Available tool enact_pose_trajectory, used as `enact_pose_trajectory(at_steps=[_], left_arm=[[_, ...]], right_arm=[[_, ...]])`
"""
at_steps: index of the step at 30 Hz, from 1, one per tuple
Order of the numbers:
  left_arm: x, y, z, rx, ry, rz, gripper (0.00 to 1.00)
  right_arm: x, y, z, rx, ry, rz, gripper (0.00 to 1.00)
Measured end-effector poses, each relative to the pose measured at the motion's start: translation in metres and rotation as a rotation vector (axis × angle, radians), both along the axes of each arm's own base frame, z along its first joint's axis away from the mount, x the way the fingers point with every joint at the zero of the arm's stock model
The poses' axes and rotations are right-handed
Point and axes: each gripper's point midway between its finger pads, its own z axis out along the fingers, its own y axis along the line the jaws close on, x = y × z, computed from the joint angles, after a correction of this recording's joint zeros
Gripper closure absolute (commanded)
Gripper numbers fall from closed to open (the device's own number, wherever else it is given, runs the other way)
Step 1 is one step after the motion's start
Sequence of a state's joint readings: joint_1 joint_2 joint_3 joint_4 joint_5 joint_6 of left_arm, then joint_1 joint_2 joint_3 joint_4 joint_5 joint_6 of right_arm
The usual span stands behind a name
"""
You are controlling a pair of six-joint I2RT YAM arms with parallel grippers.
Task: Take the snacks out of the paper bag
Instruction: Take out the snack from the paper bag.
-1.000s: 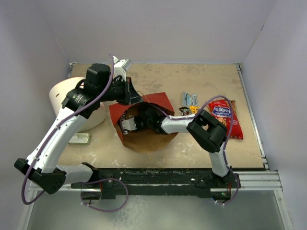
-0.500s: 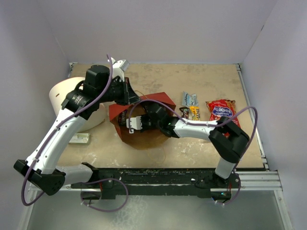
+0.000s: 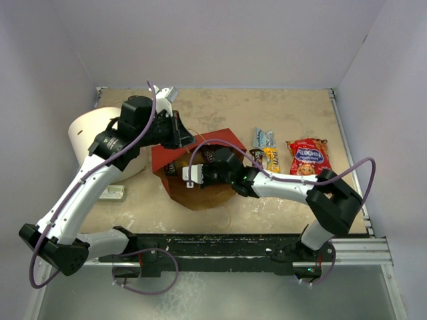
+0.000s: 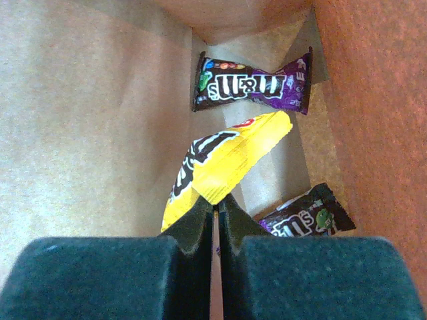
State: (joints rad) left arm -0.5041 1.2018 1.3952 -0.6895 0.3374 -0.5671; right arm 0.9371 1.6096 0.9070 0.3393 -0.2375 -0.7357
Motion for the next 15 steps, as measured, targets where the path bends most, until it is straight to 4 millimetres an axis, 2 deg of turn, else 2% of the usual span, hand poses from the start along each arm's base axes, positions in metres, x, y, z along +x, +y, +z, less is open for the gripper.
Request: enact_pose_trajectory(at_steps=[6,15], left_arm=[[-0.003,0.005,0.008,-0.006,-0.029,0.014,1.00],[-0.002,0.006,0.008,-0.002,-0.033,0.024,1.00]], right_arm=[[-0.008,-0.003,0.014,0.054,0.027,-0.004,1.00],[-0.028,-0.015,0.033,0.137,0.084,-0.010,1.00]])
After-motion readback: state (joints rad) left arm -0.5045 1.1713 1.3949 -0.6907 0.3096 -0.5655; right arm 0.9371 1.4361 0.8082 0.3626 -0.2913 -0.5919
